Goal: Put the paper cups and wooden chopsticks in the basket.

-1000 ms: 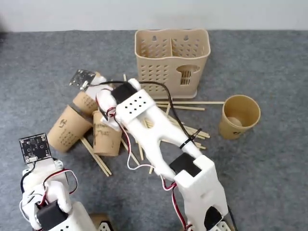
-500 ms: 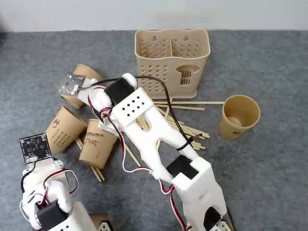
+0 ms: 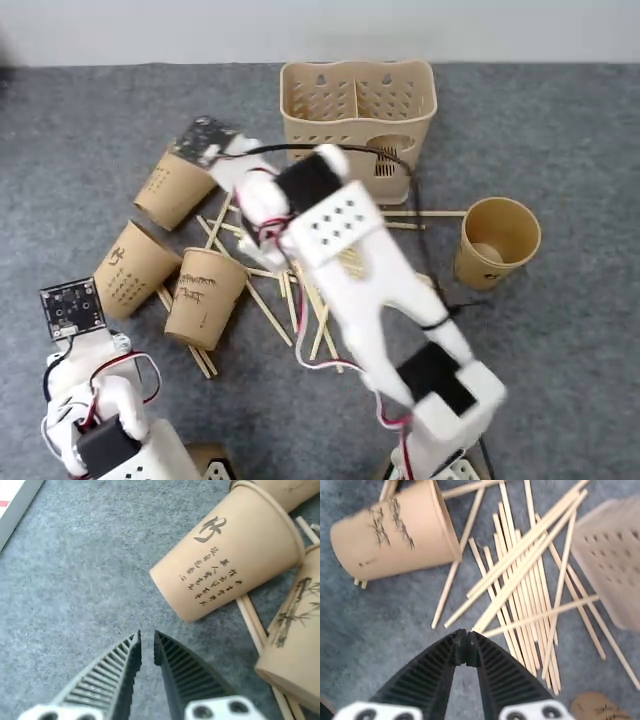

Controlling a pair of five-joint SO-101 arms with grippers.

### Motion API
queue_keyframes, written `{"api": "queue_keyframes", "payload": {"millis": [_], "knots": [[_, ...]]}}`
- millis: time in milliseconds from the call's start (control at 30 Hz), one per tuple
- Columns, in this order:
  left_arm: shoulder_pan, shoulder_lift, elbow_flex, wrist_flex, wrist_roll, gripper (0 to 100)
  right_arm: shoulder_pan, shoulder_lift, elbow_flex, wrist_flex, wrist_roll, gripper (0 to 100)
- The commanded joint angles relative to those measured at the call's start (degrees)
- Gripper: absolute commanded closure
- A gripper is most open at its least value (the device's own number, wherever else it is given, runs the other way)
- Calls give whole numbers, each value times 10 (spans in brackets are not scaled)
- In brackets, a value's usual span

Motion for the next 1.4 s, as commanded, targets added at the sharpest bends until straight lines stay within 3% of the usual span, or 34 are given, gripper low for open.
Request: {"api": "queue_keyframes", "payload": {"millis": [0,67,200,333,433,633,833,1067,1367], "knots": [[-22,-9,-15,-35,-91,950,35,-95,43,23,-5,988],[-51,-9,-22,-52,-129,950,39,-117,72,23,-5,987],[-148,-9,-69,-63,-135,949,25,-123,109,15,-1,981],[-258,-9,-107,-63,-166,949,1,-122,135,-32,-1,918],[-290,-9,-104,-59,-206,949,-23,-122,156,-72,-5,864],[-287,-9,-58,-40,-231,949,-69,-116,204,-169,-5,774],[-240,-9,-10,-9,-231,949,-96,-32,205,-236,-2,767],[-188,-9,36,-3,-230,949,-99,59,107,-241,-4,768],[-180,-9,54,-3,-230,949,-105,155,33,-240,-1,782]]}}
